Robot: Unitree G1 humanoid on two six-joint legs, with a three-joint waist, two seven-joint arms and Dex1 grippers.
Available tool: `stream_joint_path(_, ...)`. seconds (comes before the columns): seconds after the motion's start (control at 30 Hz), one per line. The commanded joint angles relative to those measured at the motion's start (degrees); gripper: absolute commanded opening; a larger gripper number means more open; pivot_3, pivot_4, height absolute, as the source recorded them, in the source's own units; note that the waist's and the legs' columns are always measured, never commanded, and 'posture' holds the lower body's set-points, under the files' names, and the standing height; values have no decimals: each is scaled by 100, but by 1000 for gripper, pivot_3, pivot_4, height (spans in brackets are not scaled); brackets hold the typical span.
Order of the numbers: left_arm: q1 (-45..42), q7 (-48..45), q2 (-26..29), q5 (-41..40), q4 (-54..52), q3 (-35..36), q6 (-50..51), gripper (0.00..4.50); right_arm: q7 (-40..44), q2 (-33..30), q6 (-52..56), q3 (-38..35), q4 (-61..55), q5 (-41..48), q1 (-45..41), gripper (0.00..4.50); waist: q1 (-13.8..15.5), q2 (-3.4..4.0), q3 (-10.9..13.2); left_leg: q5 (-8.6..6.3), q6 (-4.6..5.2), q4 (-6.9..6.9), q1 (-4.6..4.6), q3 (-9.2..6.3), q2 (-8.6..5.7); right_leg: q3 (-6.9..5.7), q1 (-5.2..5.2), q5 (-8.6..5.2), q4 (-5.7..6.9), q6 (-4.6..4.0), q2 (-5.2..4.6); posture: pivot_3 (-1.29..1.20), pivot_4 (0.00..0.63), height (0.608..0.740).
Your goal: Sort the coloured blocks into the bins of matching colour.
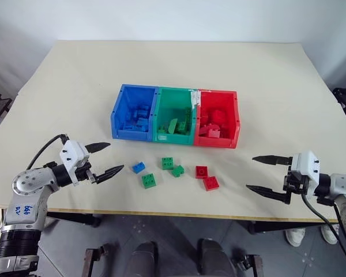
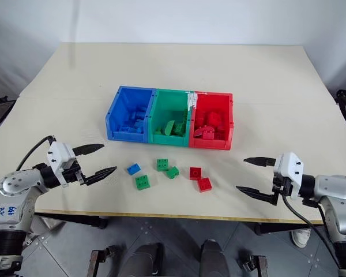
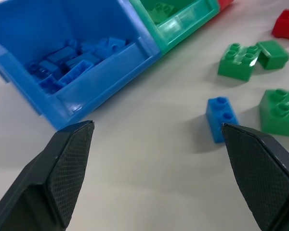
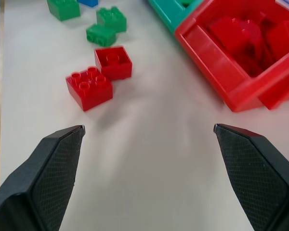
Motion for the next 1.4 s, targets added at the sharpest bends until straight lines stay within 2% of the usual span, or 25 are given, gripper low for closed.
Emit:
stream_joint_path(0.03,100,-111,93,-179,-204,195,17,4482,-32,64,-85,-30,-242,58,60,4500,11,0,0,0,0,1,0,0,0,0,0,0,0,0,0,0,150,740)
stream_joint_path(0.13,263,-307,96,-562,-639,206,442,4482,58,-23,-102,-124,-217,41,147,4500,15,0,0,0,0,1,0,-1,0,0,1,0,-1,0,0,0,150,740)
stream_joint_path(0.2,457,-803,245,-844,-1390,-107,714,4482,383,-425,-78,-309,86,-16,274,4500,41,-1,1,-1,2,1,-2,-2,0,0,1,0,0,0,-1,0,150,740)
stream_joint_path(0.3,381,-814,172,-841,-1951,-403,856,4482,756,-845,-305,-341,589,-185,339,4500,150,0,1,-5,8,10,-3,2,-3,3,6,2,-7,3,-5,0,150,740)
stream_joint_path(0.4,330,-878,150,-819,-2335,-686,977,4482,989,-995,-445,-246,801,-235,259,4500,150,0,1,-4,6,9,3,2,0,1,11,4,-6,0,-1,0,150,740)
stream_joint_path(0.6,436,-798,114,-795,-2613,-855,1168,4482,1097,-712,145,458,371,-122,-455,4500,38,1,1,-2,3,4,9,11,10,4,7,5,-2,-2,6,0,150,740)
stream_joint_path(0.77,851,-588,165,-702,-2604,-472,1053,4482,890,-280,694,1369,70,-509,-1147,4500,4,-1,2,-3,2,6,5,7,9,3,5,4,-6,-3,5,0,150,740)
stream_joint_path(0.9,1176,-427,209,-767,-2752,-127,1110,4482,787,107,898,1974,313,-898,-1762,4500,20,-1,2,-3,2,7,1,3,7,2,3,4,-5,-3,3,0,150,740)
stream_joint_path(1.07,1341,-303,196,-794,-2932,63,1157,4482,817,449,822,2335,757,-1179,-2146,4500,79,-1,2,-4,0,6,-1,-1,7,-1,1,4,-6,-4,3,0,150,740)
stream_joint_path(1.17,1459,-278,206,-856,-3084,140,1211,4500,968,500,801,2422,940,-1205,-2207,3906,121,-1,2,-5,0,6,-1,0,6,0,1,5,-8,-4,3,0,150,740)
stream_joint_path(1.4,1632,-203,126,-929,-3180,270,1289,4500,1091,423,451,2302,1177,-1229,-2244,1518,135,-1,2,-5,0,6,0,0,7,-1,2,4,-7,-5,4,0,150,740)
